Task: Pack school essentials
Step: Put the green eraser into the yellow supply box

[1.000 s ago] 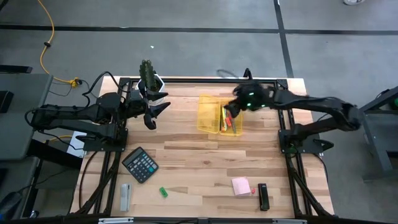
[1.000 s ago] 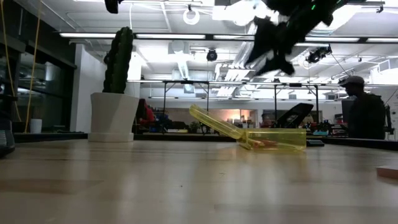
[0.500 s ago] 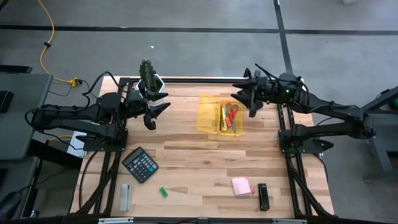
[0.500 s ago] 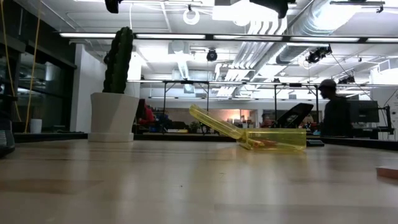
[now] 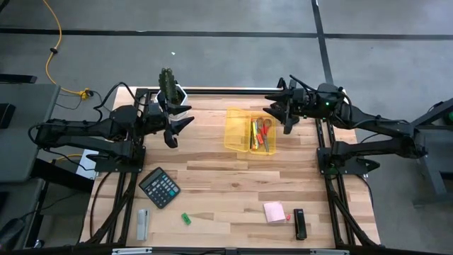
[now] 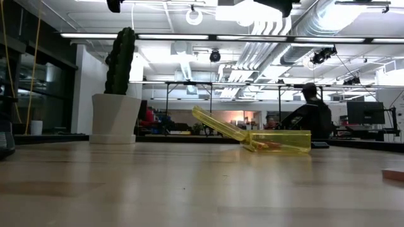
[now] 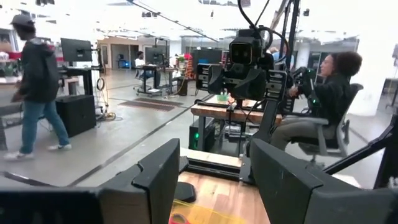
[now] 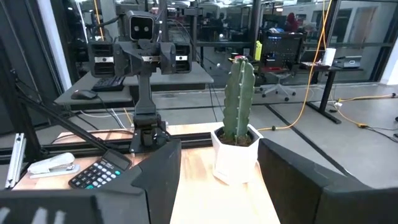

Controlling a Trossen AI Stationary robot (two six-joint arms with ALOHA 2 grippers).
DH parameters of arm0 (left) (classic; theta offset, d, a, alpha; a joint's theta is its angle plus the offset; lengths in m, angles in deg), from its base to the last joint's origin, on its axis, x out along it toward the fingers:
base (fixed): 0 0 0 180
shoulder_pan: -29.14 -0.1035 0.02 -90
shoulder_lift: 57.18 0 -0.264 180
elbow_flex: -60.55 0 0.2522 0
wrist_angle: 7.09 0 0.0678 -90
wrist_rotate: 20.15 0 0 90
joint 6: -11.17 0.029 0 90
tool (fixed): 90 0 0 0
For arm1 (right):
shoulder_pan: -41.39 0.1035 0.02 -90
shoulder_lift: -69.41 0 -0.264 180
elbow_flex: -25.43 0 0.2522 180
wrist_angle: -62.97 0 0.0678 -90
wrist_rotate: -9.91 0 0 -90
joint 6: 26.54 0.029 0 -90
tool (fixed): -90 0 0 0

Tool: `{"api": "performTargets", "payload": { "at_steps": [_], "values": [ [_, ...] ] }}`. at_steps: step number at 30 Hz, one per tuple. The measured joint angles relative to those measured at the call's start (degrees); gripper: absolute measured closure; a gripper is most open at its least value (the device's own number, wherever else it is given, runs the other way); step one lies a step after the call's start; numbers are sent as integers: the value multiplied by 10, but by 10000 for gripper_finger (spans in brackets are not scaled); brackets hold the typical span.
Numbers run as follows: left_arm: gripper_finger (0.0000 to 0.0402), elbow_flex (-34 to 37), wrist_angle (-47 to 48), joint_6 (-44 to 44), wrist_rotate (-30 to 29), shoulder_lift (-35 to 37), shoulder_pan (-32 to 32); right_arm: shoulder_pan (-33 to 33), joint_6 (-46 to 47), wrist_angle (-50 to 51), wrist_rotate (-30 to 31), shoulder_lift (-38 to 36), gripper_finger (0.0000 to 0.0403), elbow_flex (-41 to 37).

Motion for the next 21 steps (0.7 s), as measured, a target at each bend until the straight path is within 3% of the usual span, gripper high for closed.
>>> {"api": "performTargets", "payload": {
  "at_steps": [4,10,16,21],
  "values": [
    [218,-6,24,12,18,-25,10,0,1,0,0,0,196,0],
    [218,-89,278,33,107,-105,62,0,1,0,0,0,196,0],
    [218,-123,405,39,236,-217,171,0,0,1,0,0,197,0],
    [218,-122,425,79,261,-312,282,0,-4,8,0,0,197,0]
  ]
}}
